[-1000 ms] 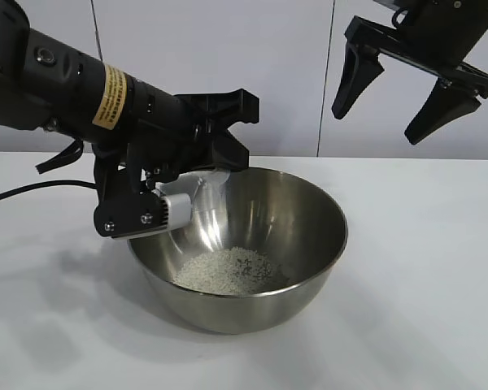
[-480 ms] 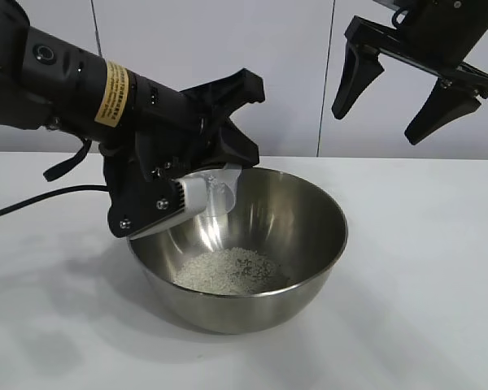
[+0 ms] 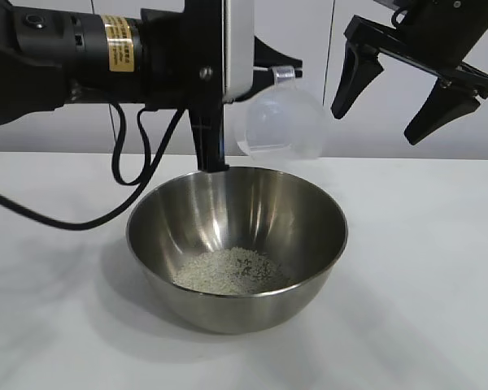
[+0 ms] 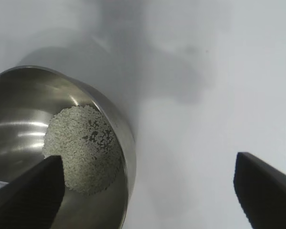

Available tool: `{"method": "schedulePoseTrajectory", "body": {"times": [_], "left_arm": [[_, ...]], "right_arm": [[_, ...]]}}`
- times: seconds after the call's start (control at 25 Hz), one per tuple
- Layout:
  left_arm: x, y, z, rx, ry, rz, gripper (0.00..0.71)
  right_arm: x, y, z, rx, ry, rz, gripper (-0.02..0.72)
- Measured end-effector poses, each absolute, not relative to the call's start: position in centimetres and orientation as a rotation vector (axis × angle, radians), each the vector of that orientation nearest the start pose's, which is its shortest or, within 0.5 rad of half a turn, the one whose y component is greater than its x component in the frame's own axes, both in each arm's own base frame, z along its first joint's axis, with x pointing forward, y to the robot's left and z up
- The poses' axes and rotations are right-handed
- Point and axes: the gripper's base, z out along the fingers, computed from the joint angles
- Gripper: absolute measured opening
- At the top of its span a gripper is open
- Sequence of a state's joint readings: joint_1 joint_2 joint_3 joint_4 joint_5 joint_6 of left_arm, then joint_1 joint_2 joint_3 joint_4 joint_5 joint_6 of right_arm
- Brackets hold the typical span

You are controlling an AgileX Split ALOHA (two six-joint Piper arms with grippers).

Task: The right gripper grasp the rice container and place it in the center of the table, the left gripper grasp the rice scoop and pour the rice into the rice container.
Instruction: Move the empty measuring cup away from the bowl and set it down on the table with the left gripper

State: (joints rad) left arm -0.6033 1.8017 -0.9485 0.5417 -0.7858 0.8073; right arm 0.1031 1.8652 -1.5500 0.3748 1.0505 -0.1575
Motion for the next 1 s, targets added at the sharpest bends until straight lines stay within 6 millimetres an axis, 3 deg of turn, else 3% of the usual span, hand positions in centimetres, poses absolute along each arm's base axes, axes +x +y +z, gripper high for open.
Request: {"method": "schedulePoseTrajectory", "body": {"times": [0.2, 0.44, 0.72, 1.0], "left_arm": [[31.4, -22.8, 24.2, 0.944, 1.106, -0.006, 0.003], [32.6, -20.1, 24.6, 0.394, 1.311, -0.165, 0.003], [30.9, -17.3, 20.7, 0.313, 1.443, -0.133, 0.003], [29.7, -12.3, 17.4, 0.255, 1.553, -0.027, 0.003]], "right_arm": [[39.0, 6.9, 26.5, -0.169, 2.798, 0.488, 0.661], [39.0, 7.0, 26.5, -0.168, 2.797, 0.490, 0.661], [39.0, 7.0, 26.5, -0.168, 2.797, 0.491, 0.661], [39.1, 7.0, 26.5, -0.167, 2.796, 0.491, 0.661]]}}
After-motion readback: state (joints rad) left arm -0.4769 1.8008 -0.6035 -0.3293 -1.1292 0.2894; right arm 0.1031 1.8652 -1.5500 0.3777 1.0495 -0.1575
